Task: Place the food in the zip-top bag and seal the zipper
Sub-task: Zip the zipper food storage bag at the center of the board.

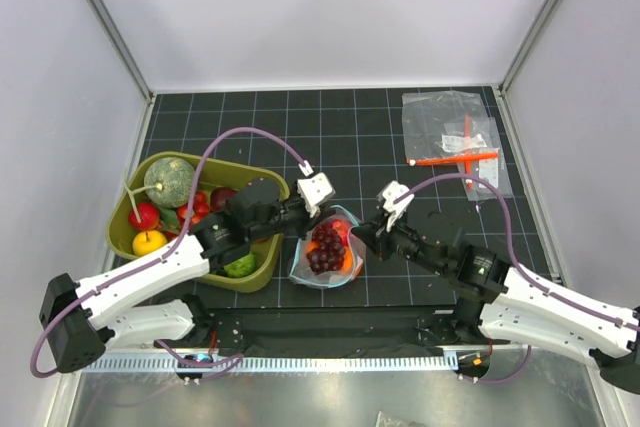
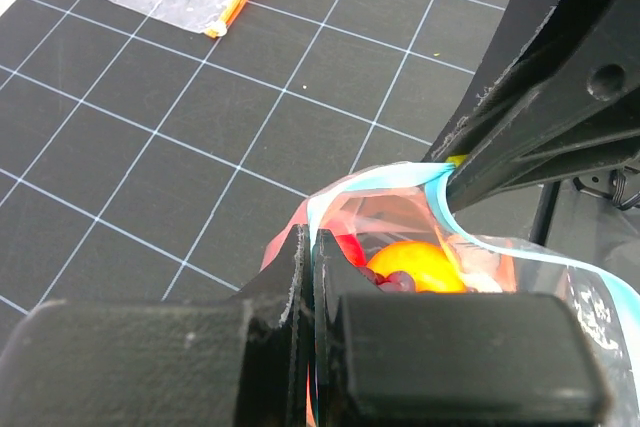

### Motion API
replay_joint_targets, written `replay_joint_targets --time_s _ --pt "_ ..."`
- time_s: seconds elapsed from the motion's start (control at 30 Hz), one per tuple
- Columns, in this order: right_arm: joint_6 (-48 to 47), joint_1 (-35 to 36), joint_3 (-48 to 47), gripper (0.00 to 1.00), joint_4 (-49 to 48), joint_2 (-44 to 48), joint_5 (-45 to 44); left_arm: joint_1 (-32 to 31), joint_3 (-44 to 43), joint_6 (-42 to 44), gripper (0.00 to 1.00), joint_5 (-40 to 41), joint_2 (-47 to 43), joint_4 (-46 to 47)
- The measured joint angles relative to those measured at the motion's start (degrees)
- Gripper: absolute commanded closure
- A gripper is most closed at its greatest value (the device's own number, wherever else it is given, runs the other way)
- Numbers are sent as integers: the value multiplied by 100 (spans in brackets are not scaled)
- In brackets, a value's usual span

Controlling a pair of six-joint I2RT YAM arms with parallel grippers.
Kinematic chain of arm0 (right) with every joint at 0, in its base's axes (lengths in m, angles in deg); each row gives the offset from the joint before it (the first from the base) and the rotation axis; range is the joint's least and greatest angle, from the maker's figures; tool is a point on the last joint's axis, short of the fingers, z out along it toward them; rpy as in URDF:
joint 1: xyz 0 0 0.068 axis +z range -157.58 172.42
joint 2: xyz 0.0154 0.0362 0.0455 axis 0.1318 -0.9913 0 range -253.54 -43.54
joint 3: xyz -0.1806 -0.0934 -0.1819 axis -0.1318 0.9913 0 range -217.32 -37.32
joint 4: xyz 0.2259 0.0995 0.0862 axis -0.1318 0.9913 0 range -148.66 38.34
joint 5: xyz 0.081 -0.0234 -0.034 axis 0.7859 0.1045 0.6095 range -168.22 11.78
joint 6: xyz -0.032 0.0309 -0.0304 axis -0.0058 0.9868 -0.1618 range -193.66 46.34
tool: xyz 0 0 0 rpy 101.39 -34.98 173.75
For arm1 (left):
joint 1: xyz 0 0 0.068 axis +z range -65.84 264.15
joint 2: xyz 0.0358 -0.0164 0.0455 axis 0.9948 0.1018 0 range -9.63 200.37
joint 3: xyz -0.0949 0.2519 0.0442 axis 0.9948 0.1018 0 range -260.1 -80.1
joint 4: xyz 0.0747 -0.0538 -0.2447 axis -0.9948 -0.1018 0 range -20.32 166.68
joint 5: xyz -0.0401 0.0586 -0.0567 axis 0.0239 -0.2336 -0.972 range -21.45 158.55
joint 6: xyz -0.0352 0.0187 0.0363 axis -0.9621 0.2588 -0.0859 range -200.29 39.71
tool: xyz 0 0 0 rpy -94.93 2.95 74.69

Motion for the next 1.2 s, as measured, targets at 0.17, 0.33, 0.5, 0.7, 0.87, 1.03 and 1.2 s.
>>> replay_joint_targets --time_s 0.17,0.33,0.5,0.7,0.87,1.03,1.2 --pt "146 0 0 99 116 249 162 -24 -4 -9 98 -28 -61 -26" --pt "426 0 -455 99 848 308 164 -188 -208 15 39 -127 -33 -254" --pt "809 2 -1703 99 1954 -385 22 -251 -575 -2 25 -315 24 -374" --pt "1027 0 -2468 99 2750 -785 85 -254 -901 -101 16 -424 13 -509" --pt "1012 0 -2793 99 3156 -935 352 -254 -1333 -79 16 -608 94 -645" --pt "925 0 -2885 99 3331 -1003 557 -254 -1617 48 16 -911 374 -697" --pt "855 0 -2905 99 3475 -999 699 -256 -1705 229 17 -1508 654 -949"
